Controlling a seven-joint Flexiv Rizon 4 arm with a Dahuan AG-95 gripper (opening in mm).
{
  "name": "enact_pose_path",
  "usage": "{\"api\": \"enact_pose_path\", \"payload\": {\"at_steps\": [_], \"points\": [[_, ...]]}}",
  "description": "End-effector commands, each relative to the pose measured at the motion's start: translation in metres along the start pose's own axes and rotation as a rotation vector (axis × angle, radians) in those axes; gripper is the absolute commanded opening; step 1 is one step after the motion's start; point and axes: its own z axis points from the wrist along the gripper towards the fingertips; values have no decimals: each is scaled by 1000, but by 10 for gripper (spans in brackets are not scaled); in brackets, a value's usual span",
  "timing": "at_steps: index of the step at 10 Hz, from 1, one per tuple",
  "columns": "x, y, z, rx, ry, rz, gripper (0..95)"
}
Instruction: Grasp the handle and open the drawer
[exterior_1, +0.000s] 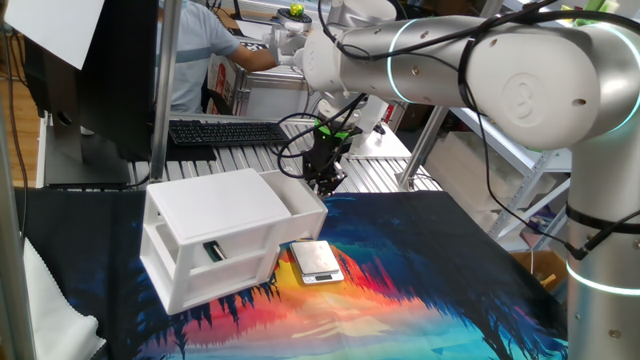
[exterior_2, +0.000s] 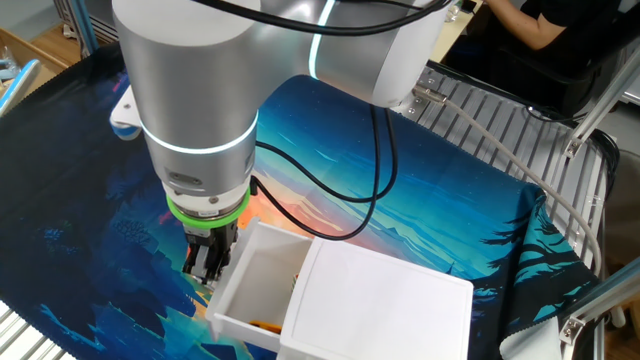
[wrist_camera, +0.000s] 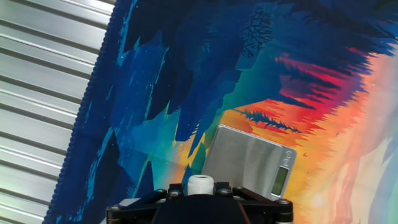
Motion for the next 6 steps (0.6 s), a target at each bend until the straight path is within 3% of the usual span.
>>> {"api": "enact_pose_path", "payload": {"at_steps": [1,6], "points": [[0,0,1,2,-1,3,0],[-1,0,2,-6,-6,6,0]]}}
